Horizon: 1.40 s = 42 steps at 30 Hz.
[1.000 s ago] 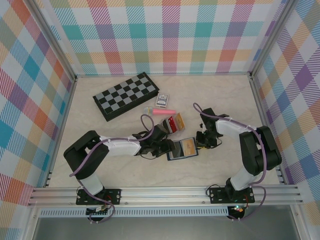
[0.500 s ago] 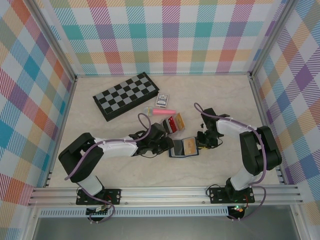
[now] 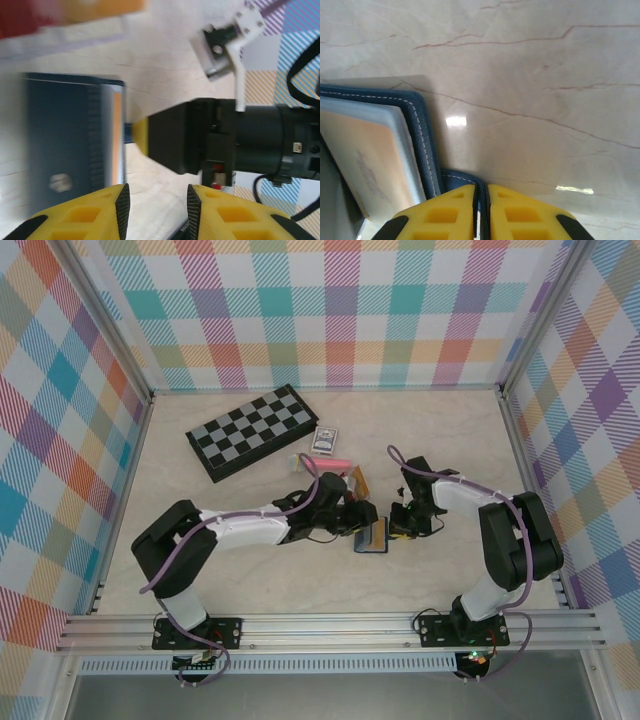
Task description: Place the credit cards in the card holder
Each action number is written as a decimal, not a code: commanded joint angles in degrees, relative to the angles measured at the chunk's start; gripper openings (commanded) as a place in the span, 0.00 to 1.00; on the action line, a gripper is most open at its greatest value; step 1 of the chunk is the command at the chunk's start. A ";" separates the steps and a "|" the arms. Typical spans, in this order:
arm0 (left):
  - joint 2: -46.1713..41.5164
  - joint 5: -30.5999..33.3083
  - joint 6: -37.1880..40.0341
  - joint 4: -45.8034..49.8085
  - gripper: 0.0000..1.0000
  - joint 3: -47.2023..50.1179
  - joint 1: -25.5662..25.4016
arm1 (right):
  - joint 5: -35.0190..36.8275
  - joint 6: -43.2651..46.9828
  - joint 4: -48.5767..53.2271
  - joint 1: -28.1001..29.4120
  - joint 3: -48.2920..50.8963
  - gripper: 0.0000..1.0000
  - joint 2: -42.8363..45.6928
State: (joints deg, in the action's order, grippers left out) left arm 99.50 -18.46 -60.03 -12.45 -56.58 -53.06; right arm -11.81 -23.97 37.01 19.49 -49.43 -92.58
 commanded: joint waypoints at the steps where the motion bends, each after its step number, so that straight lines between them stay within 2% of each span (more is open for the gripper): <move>1: 4.52 -2.56 1.21 1.09 0.37 -2.62 -0.95 | -1.72 -1.63 -0.66 0.31 0.99 0.14 1.02; 7: 10.86 -4.91 -2.34 -4.59 0.37 -2.64 -1.13 | 2.91 -2.82 0.82 0.12 1.40 0.15 2.94; 10: 10.29 -6.53 -2.01 -6.33 0.39 -2.72 -1.52 | 3.75 -2.75 1.20 -0.06 1.39 0.16 3.54; 13: 5.33 -2.73 0.29 -1.72 0.40 -1.79 -1.87 | 3.41 -2.41 1.22 -0.32 1.52 0.17 4.00; 19: -5.90 6.89 7.16 12.62 0.45 -0.35 -1.62 | 4.66 -2.30 2.93 -0.41 1.01 0.26 6.54; 24: -8.71 11.71 9.69 19.44 0.45 0.07 -0.87 | 3.68 -2.01 4.01 -0.48 0.48 0.27 7.22; 29: -7.59 12.54 9.84 21.76 0.44 -0.09 -0.12 | 2.99 -1.89 4.70 -0.41 0.34 0.22 8.19; 38: -3.61 11.35 10.79 23.02 0.43 -2.46 -0.12 | 1.88 -1.51 6.05 -0.44 0.30 0.22 9.68; 42: -1.25 11.37 11.05 23.59 0.42 -3.83 -0.12 | 1.88 -1.34 6.42 -0.41 0.34 0.18 9.97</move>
State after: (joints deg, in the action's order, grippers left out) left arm 96.97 -7.40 -50.22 9.37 -58.11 -53.43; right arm -9.08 -26.11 41.56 19.42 -48.42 -83.92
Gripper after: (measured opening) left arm 0.425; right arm 0.188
